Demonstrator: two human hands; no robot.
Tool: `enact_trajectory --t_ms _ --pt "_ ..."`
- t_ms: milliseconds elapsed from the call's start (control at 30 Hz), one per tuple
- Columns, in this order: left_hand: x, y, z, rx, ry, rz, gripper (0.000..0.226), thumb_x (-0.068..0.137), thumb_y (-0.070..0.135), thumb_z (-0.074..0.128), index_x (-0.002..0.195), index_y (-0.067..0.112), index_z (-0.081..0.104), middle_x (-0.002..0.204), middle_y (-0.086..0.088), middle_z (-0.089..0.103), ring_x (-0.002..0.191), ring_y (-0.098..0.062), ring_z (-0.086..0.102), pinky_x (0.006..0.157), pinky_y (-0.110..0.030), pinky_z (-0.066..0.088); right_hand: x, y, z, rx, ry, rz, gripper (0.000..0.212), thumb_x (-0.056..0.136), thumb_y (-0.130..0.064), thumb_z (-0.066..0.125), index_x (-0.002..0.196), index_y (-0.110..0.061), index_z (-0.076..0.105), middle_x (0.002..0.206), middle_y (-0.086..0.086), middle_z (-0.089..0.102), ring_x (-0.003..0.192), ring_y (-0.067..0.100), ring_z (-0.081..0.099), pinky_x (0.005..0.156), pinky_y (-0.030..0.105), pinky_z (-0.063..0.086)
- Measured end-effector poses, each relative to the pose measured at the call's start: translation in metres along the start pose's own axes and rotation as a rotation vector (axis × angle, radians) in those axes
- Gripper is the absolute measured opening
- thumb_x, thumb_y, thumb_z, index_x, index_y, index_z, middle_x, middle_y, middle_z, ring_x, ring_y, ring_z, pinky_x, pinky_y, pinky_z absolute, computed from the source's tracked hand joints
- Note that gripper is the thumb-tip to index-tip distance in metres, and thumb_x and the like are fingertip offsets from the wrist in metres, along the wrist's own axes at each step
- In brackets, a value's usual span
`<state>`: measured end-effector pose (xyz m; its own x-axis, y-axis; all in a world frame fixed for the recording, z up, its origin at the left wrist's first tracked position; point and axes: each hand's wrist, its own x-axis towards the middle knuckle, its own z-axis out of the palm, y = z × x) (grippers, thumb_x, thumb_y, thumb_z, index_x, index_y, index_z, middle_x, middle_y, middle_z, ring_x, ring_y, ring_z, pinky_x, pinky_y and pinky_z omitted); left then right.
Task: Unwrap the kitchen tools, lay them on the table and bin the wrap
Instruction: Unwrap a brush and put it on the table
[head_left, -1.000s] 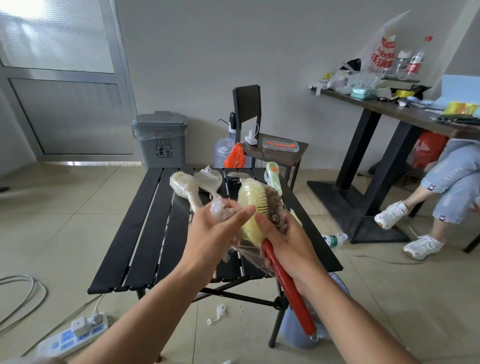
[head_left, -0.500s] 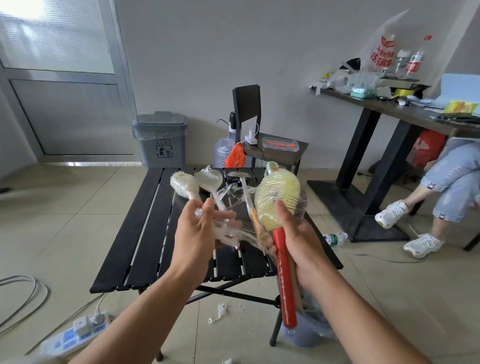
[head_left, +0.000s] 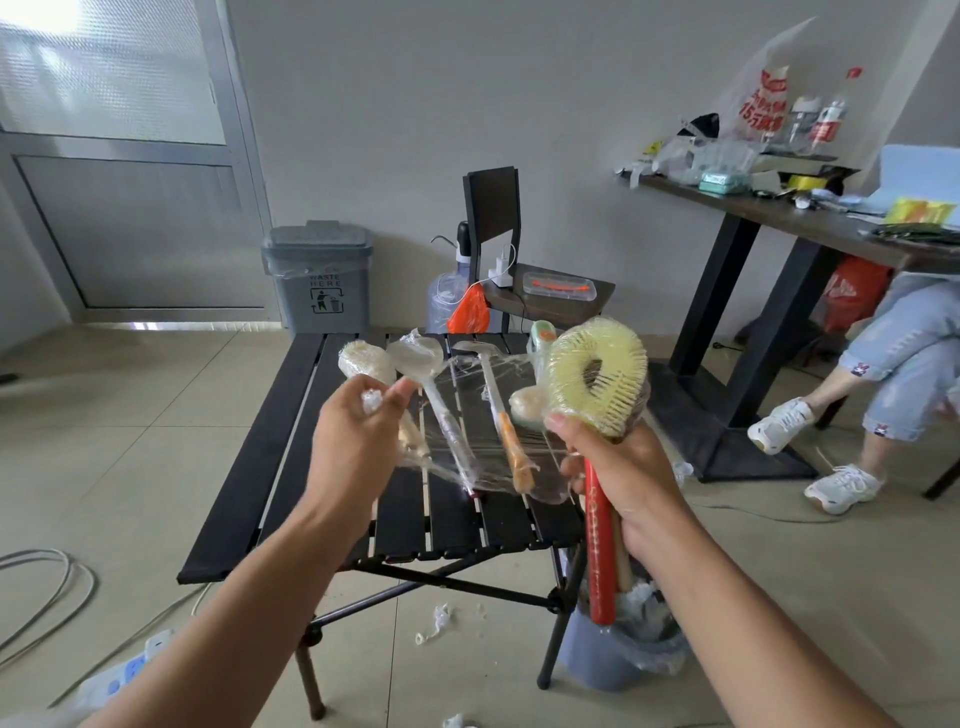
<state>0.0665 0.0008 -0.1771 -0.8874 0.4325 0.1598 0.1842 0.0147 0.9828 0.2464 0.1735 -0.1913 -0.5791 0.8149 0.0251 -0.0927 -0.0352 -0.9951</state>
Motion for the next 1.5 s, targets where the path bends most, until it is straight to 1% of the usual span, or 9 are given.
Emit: enact_trajectory --t_ms 267,367,500,700,833,967,1167,1300,1500 --pt "0.005 -0.003 -0.019 -0.116 -0.034 -0.063 0.035 0.108 0.034 0.059 0.107 0.000 0.063 0.078 -0.006 0.078 0.064 -0.022 0.071 0.039 -0.026 0.050 -0.001 0.001 0.001 0.094 -0.194 0.053 0.071 0.063 -0.042 0.099 0.117 -0.009 0.067 0.085 0.009 0.070 0.054 0.011 0.053 0.046 0.022 0.048" --pt "0.005 -0.002 -0.014 -0.446 -0.178 -0.212 0.031 0.111 0.023 0.051 0.113 -0.007 0.060 0.099 -0.019 0.080 0.090 -0.038 0.076 0.068 -0.043 0.066 -0.002 0.000 0.005 0.172 -0.237 0.082 0.075 0.063 -0.040 0.094 0.124 -0.011 0.060 0.074 0.002 0.063 0.052 0.011 0.051 0.042 0.020 0.045" --pt "0.002 -0.002 -0.007 -0.680 -0.275 -0.411 0.022 0.109 0.019 0.056 0.107 -0.002 0.061 0.068 -0.010 0.058 0.058 -0.018 0.065 0.061 -0.033 0.062 -0.005 0.001 0.010 0.144 -0.288 0.080 0.074 0.079 -0.035 0.081 0.137 -0.005 0.047 0.076 0.019 0.059 0.049 0.016 0.055 0.039 0.021 0.044" --pt "-0.008 0.005 -0.003 -0.308 -0.598 -0.312 0.091 0.075 0.059 0.088 0.131 -0.006 0.059 0.118 -0.028 0.072 0.103 -0.043 0.065 0.112 -0.057 0.046 -0.009 0.006 0.016 0.138 -0.370 0.095 0.069 0.083 -0.037 0.079 0.142 -0.022 0.046 0.089 0.023 0.064 0.054 0.022 0.061 0.040 0.024 0.045" --pt "-0.009 0.002 -0.002 -0.242 -0.589 -0.327 0.060 0.076 0.044 0.095 0.111 0.001 0.073 0.109 -0.037 0.069 0.097 -0.034 0.053 0.089 -0.053 0.044 -0.011 0.005 0.019 0.156 -0.411 0.084 0.061 0.087 -0.035 0.074 0.141 -0.036 0.045 0.096 0.016 0.076 0.058 0.028 0.067 0.040 0.026 0.047" --pt "-0.005 -0.005 -0.006 -0.153 -0.718 -0.369 0.048 0.088 0.059 0.080 0.068 0.019 0.062 0.064 -0.002 0.039 0.055 -0.016 0.028 0.053 -0.026 0.028 -0.015 0.002 0.020 0.202 -0.495 0.086 0.053 0.096 -0.036 0.063 0.142 -0.047 0.042 0.105 0.012 0.079 0.062 0.028 0.071 0.041 0.025 0.048" --pt "-0.012 -0.004 -0.001 -0.178 -0.506 -0.333 0.073 0.068 0.065 0.092 0.101 0.002 0.078 0.093 -0.023 0.074 0.095 -0.043 0.070 0.105 -0.056 0.053 -0.021 0.004 0.019 -0.068 -0.454 0.094 0.054 0.098 -0.066 0.052 0.151 -0.057 0.045 0.104 0.010 0.080 0.085 0.032 0.080 0.064 0.038 0.064" --pt "-0.016 0.000 0.002 -0.168 -0.477 -0.323 0.070 0.068 0.067 0.085 0.095 0.003 0.074 0.067 -0.017 0.053 0.054 -0.020 0.050 0.061 -0.031 0.048 -0.025 0.010 0.025 -0.170 -0.359 -0.011 0.052 0.100 -0.065 0.042 0.151 -0.069 0.035 0.147 -0.020 0.057 0.119 0.029 0.074 0.090 0.052 0.064" --pt "-0.029 0.003 0.017 -0.114 -0.328 -0.094 0.077 0.073 0.069 0.081 0.098 -0.002 0.070 0.100 -0.039 0.069 0.074 -0.046 0.069 0.079 -0.053 0.063 -0.035 0.007 0.035 -0.429 -0.323 -0.200 0.069 0.068 -0.096 0.062 0.129 -0.087 0.032 0.152 -0.020 0.039 0.127 0.014 0.064 0.102 0.046 0.059"
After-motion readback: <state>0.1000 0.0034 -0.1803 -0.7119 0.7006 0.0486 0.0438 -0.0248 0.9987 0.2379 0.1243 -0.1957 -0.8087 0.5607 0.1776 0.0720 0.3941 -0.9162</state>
